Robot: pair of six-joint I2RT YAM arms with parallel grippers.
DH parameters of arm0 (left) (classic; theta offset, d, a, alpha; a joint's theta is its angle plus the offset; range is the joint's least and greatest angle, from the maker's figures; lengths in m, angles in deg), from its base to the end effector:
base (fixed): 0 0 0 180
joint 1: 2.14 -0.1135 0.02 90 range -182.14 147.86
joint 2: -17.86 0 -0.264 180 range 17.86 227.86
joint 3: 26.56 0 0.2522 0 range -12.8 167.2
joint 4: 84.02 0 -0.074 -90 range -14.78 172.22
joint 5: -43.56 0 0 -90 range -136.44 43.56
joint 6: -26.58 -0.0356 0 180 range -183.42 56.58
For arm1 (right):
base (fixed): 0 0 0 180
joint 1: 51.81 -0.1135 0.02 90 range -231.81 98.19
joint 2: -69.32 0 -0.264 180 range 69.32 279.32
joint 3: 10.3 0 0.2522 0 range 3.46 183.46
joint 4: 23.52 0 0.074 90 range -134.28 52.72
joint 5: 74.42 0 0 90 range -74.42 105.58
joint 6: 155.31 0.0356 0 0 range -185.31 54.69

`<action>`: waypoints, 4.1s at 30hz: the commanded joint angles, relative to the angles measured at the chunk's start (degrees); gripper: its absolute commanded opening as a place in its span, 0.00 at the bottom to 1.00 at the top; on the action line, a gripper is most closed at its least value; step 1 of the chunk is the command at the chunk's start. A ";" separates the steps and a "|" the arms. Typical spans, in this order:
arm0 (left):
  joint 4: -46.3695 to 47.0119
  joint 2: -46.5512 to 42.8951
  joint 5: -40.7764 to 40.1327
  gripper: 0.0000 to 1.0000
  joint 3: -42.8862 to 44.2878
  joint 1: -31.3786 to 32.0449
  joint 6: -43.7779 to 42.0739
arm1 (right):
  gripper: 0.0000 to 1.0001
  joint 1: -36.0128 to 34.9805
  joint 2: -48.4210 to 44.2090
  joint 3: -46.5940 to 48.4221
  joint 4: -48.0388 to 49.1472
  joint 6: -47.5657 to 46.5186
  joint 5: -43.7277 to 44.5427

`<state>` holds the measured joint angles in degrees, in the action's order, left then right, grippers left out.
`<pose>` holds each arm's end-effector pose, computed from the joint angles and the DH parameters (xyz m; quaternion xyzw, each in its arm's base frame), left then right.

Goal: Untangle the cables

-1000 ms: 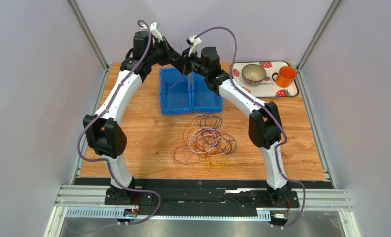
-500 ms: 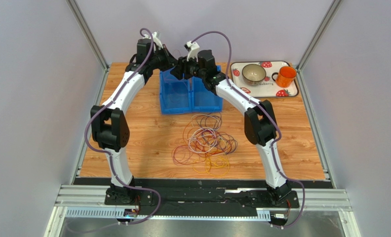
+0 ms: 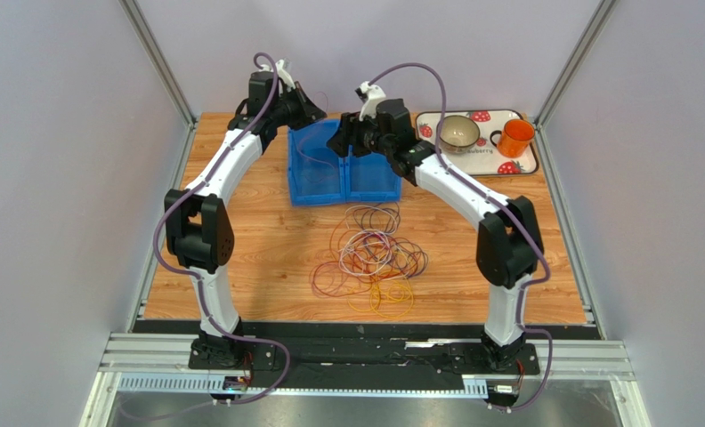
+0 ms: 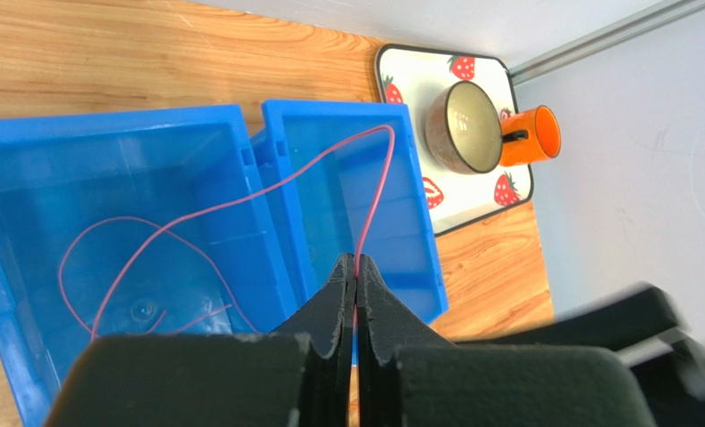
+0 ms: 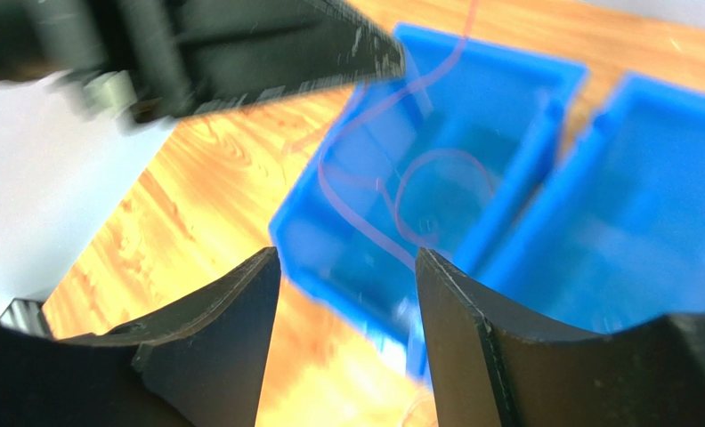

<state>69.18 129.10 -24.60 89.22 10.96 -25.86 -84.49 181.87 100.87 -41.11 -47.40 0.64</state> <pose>0.4510 -0.1185 0.3390 -0.0695 0.8191 -0.3763 0.4273 0.3956 0.2647 0.3160 -0.1786 0.7907 0.3418 0.4755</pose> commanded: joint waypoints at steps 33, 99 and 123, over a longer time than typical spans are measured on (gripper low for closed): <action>-13.42 -30.28 -23.95 0.65 -24.56 11.15 -7.94 | 0.57 -4.48 -31.52 -30.08 -13.13 10.39 11.68; -5.14 -22.92 -40.12 0.59 -57.29 44.46 9.28 | 0.54 -15.13 -35.39 -46.78 -16.64 7.75 22.50; -18.06 -16.92 -48.38 0.00 -54.56 50.88 17.99 | 0.54 -15.13 -34.86 -46.87 -16.38 6.79 22.41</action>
<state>58.65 112.62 -76.73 37.74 61.27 -10.34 -99.36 146.97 53.90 -59.69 -39.80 22.43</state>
